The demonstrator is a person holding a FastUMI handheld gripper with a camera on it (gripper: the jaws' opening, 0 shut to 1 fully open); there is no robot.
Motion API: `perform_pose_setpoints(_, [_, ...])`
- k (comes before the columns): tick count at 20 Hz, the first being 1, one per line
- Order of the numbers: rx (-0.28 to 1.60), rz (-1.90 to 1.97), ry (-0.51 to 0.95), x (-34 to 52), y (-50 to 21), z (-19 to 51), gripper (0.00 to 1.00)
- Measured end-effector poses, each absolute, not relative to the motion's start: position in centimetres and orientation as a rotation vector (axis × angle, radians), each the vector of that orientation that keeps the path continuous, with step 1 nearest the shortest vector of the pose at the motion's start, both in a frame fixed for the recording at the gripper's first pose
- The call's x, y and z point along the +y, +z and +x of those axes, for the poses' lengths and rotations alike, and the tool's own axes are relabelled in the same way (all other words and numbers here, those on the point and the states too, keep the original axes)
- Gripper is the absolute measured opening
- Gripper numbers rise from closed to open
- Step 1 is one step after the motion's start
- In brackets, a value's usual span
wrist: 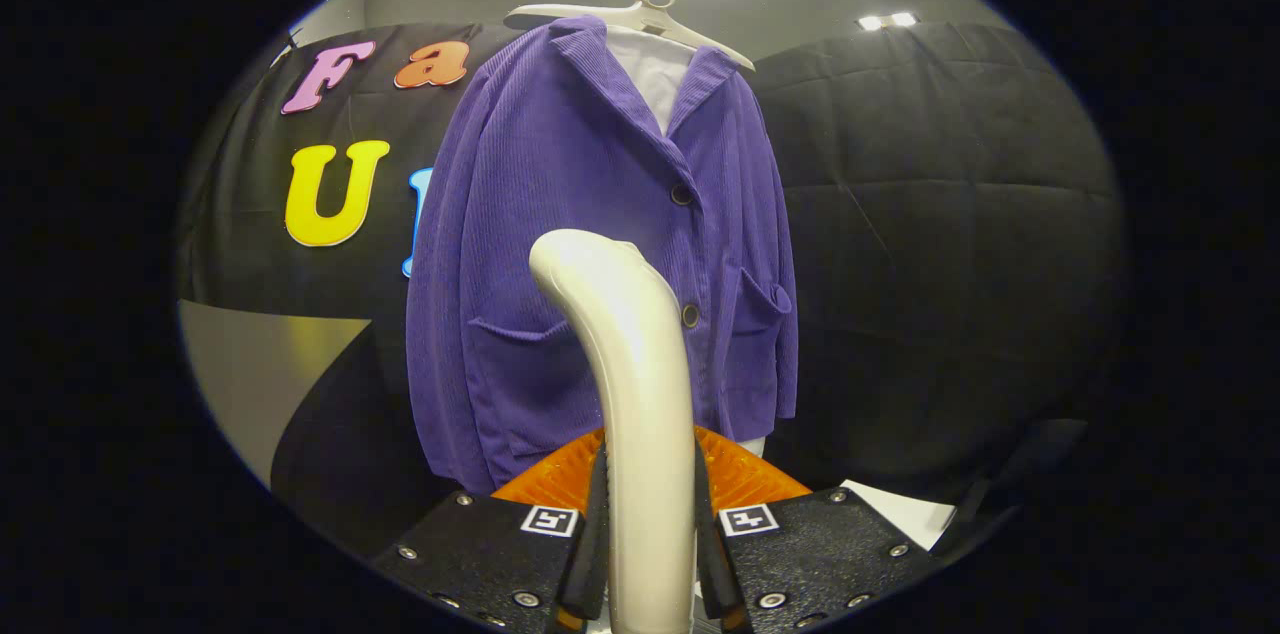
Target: Iron the clothes twice with a garment steamer, once on the left side and once on the right side.
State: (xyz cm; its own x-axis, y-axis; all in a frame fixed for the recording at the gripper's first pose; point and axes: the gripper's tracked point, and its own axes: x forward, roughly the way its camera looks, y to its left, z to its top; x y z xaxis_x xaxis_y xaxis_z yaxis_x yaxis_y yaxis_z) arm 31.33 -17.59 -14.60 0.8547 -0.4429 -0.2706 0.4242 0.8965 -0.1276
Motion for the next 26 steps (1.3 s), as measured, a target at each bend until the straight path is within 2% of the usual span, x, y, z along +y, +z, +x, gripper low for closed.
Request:
perform_pose_setpoints(6, [0.432,-0.067,-0.428,-17.4,-21.8,29.4,0.37])
perform_pose_setpoints(10, [0.448,-0.074,-0.396,-17.5,-22.3,27.7,0.37])
perform_pose_setpoints(15, [0.364,-0.061,-0.421,-19.0,-16.9,25.8,0.37])
perform_pose_setpoints(26, [0.077,-0.064,-0.497,-23.0,1.1,26.0,0.37])
